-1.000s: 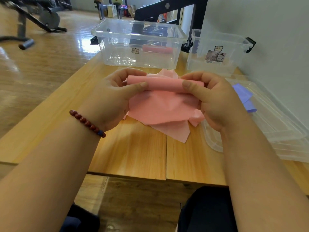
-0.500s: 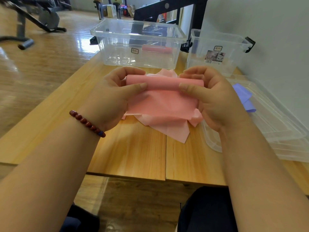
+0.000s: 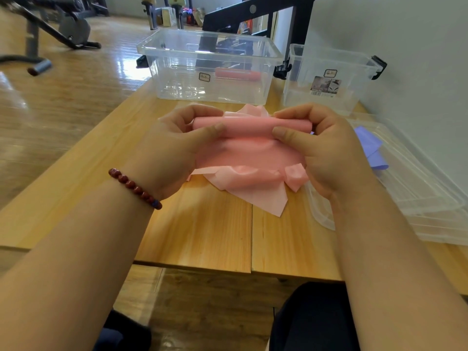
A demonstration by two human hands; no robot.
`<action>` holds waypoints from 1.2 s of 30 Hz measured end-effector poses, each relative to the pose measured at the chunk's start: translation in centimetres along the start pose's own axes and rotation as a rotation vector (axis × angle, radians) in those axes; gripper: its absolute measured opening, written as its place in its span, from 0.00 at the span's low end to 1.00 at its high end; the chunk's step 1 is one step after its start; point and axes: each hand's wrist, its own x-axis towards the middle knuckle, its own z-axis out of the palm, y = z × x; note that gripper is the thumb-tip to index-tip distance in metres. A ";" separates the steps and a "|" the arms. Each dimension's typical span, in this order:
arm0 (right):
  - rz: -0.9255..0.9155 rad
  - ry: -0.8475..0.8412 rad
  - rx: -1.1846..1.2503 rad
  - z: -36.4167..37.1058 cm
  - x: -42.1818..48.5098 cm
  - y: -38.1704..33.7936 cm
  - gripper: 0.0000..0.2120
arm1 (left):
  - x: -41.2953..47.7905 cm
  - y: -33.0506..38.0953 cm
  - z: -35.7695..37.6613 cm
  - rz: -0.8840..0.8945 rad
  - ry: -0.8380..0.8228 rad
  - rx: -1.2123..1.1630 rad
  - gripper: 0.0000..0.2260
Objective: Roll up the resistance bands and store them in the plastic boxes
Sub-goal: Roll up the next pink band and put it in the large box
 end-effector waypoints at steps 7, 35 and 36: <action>0.105 -0.072 0.040 -0.1 0.2 0.1 0.13 | 0.2 -0.1 -0.3 0.057 -0.018 -0.007 0.09; 0.011 -0.037 0.004 -0.1 0.2 0.4 0.13 | 0.1 0.1 0.1 0.014 -0.003 -0.089 0.09; 0.001 -0.042 -0.005 -0.1 0.2 0.4 0.12 | 0.1 0.0 0.1 0.018 0.000 -0.081 0.09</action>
